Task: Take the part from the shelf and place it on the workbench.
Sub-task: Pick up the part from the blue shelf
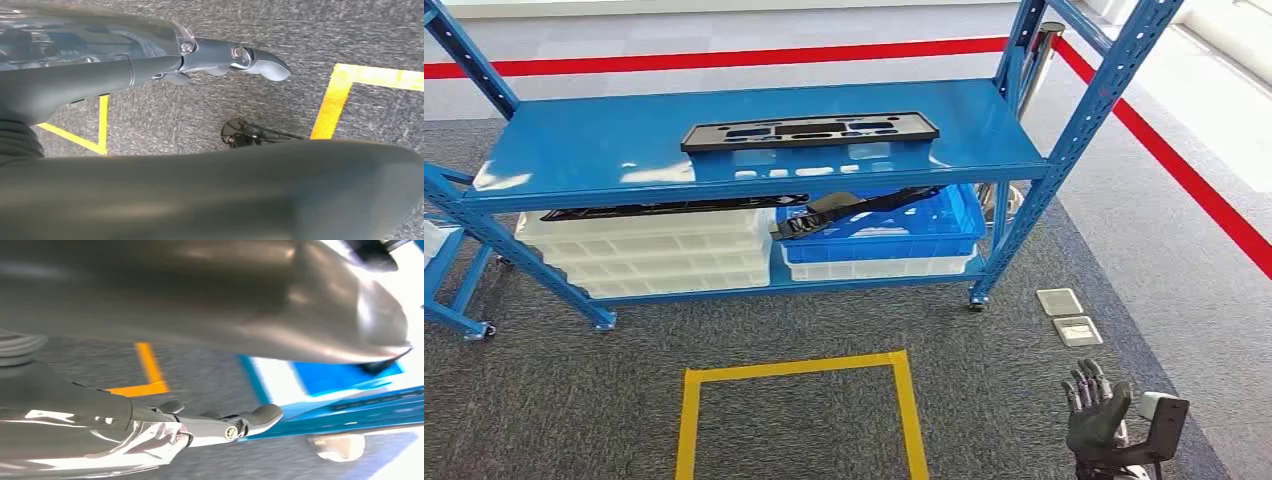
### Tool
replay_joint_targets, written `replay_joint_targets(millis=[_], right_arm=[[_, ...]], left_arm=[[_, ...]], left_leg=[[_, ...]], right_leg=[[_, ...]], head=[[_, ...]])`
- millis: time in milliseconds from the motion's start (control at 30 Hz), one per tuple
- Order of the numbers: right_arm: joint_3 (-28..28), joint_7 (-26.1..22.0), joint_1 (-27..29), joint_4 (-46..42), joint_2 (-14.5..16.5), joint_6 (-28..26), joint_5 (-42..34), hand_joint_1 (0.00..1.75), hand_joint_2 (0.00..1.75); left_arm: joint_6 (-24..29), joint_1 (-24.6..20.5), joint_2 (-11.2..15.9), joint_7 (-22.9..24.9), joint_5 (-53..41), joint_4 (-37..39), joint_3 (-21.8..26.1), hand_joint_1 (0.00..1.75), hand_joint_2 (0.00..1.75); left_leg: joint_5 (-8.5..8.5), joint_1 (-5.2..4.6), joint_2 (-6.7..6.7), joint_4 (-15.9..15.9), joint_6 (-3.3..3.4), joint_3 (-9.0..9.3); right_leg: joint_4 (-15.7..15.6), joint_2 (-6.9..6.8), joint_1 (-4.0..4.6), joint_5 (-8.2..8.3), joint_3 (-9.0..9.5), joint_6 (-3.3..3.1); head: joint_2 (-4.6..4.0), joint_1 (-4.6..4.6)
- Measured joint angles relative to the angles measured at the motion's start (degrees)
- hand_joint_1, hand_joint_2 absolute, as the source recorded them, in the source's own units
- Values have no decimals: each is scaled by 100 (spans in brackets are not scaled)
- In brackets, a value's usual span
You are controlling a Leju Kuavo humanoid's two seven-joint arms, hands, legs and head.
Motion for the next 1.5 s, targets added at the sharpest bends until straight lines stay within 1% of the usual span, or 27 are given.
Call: replay_joint_targets(millis=[100, 200, 267, 333, 367, 400, 433, 500, 533, 567, 667, 733, 767, 833, 867, 900, 933, 1000, 1067, 1133, 1233, 1300, 1367, 1400, 1433, 1467, 1500], right_arm=[[-92, 2, 82, -418, 65, 80, -15, 0, 0], [-215, 8, 210, -1112, 148, 200, -48, 0, 0], [-280, 24, 292, -1539, 175, 258, -78, 0, 0], [-344, 51, 391, -1934, 197, 302, -113, 0, 0], [-372, 71, 448, -2126, 210, 321, -131, 0, 0], [-396, 91, 502, -2311, 224, 344, -150, 0, 0], [-413, 111, 546, -2490, 237, 365, -172, 0, 0], [-438, 148, 606, -2812, 261, 409, -212, 0, 0], [-451, 165, 627, -2951, 276, 425, -226, 0, 0], [-461, 184, 653, -3063, 293, 435, -238, 0, 0], [-475, 240, 738, -3319, 346, 439, -269, 0, 0], [-468, 314, 769, -3454, 367, 437, -279, 0, 0], [-457, 368, 782, -3511, 373, 424, -275, 0, 0], [-416, 470, 823, -3592, 377, 380, -254, 0, 0], [-395, 505, 846, -3616, 378, 354, -238, 0, 0], [-376, 524, 866, -3637, 380, 336, -223, 0, 0], [-360, 535, 881, -3657, 382, 314, -201, 0, 0], [-309, 537, 909, -3722, 386, 242, -113, 0, 0], [-204, 539, 954, -3839, 387, 137, 9, 0, 0], [-30, 549, 1040, -4047, 380, -11, 115, 0, 0], [354, 609, 1149, -4528, 260, -408, 213, 0, 0], [582, 619, 1166, -4782, 123, -613, 251, 0, 0], [776, 540, 1189, -4978, -20, -727, 361, 0, 0], [886, 504, 1187, -5085, -107, -782, 426, 0, 0], [1000, 503, 1161, -5199, -205, -840, 469, 0, 0], [1115, 521, 1115, -5314, -305, -896, 495, 0, 0], [1220, 544, 1058, -5415, -395, -945, 503, 0, 0]], left_arm=[[12, 0, 1, 38, -29, 0, 83, 0, 0], [57, -5, 0, 117, -57, 2, 200, 0, 0], [95, -6, -2, 181, -73, 4, 263, 0, 0], [138, 0, -1, 253, -95, 4, 326, 0, 0], [160, 6, -1, 291, -106, 4, 357, 0, 0], [178, 13, 0, 328, -114, 5, 386, 0, 0], [194, 20, -1, 366, -120, 7, 416, 0, 0], [218, 28, 0, 439, -126, 14, 463, 0, 0], [228, 24, 2, 472, -126, 16, 479, 0, 0], [234, 18, 4, 495, -127, 18, 491, 0, 0], [208, 5, 5, 522, -122, 22, 542, 0, 0], [176, -1, 0, 515, -108, 31, 577, 0, 0], [161, -7, -3, 505, -93, 36, 593, 0, 0], [133, -10, -4, 475, -57, 43, 625, 0, 0], [121, -4, -4, 463, -40, 45, 639, 0, 0], [112, 3, -4, 452, -24, 47, 651, 0, 0], [103, 9, -5, 443, -8, 49, 663, 0, 0], [76, 6, -3, 419, 57, 50, 706, 0, 0], [55, -6, 2, 404, 145, 51, 768, 0, 0], [49, -11, 5, 405, 213, 52, 828, 0, 0], [20, -13, 3, 407, 251, 52, 893, 0, 0], [-1, -17, 0, 408, 257, 53, 907, 0, 0], [-22, -17, 0, 407, 251, 55, 916, 0, 0], [-38, -16, 0, 407, 244, 56, 919, 0, 0], [-53, -18, 0, 406, 235, 57, 921, 0, 0], [-66, -23, 0, 404, 226, 57, 921, 0, 0], [-75, -32, 0, 403, 215, 57, 921, 0, 0]], left_leg=[[-5, -23, 0, 4, 29, -1], [54, -12, 15, -94, 126, 32], [100, 17, 35, -171, 186, 64], [98, 15, 38, -176, 201, 68], [92, 14, 36, -173, 198, 73], [80, 17, 33, -169, 187, 83], [61, 25, 30, -161, 164, 101], [-4, 44, 26, -120, 88, 139], [-40, 43, 23, -80, 46, 139], [-64, 38, 19, -49, 13, 129], [-89, 32, 12, -18, -38, 110], [-214, 45, 13, 143, -83, 44], [-356, 52, 13, 386, -112, -70], [-688, 58, 13, 1138, -149, -444], [-773, 58, 12, 1455, -152, -615], [-749, 56, 12, 1594, -142, -709], [-611, 52, 12, 1509, -118, -700], [-156, 24, 10, 831, -24, -447], [109, -22, 8, 263, 74, -225], [107, -57, 7, 133, 125, -188], [136, -22, 23, -39, 149, -124], [166, 0, 37, -109, 156, -85], [165, -3, 37, -108, 164, -84], [163, -4, 38, -107, 163, -82], [159, -4, 38, -104, 159, -76], [152, -1, 38, -100, 150, -65], [140, 1, 38, -91, 134, -53]], right_leg=[[-10, -2, -21, 8, 1, 30], [37, -7, -31, -44, -11, 75], [462, -14, -19, -304, -202, 60], [1215, -17, -9, -625, -588, 51], [1493, -19, -10, -682, -747, 57], [1582, -23, -13, -624, -821, 65], [1429, -28, -18, -446, -784, 77], [725, -41, -26, -8, -508, 100], [425, -41, -23, 112, -388, 92], [260, -40, -16, 150, -328, 71], [227, -35, -4, 106, -335, -34], [225, -43, -17, 102, -329, -90], [221, -51, -23, 100, -326, -110], [222, -68, -16, 87, -324, -139], [223, -73, -11, 80, -319, -149], [223, -74, -4, 73, -309, -159], [223, -72, 4, 64, -293, -167], [218, -66, 19, 42, -249, -176], [212, -60, 31, 27, -234, -159], [199, -61, 28, 33, -250, -108], [268, -63, 30, -44, -275, -15], [718, -58, 34, -325, -471, 15], [1399, -57, 35, -619, -806, 38], [1591, -58, 35, -640, -907, 49], [1568, -59, 35, -542, -907, 59], [1326, -61, 33, -348, -802, 67], [934, -63, 32, -126, -625, 66]], head=[[0, 0], [0, 0], [0, 1], [0, 1], [0, 0], [0, 0], [0, 0], [0, 0], [0, 1], [0, 0], [-1, -1], [0, -1], [0, -2], [-1, -2], [-1, -1], [-1, -1], [-1, 0], [-1, 0], [-1, -1], [0, -1], [-1, 1], [-1, 2], [0, 2], [-1, 2], [-1, 2], [-1, 2], [-1, 2]])
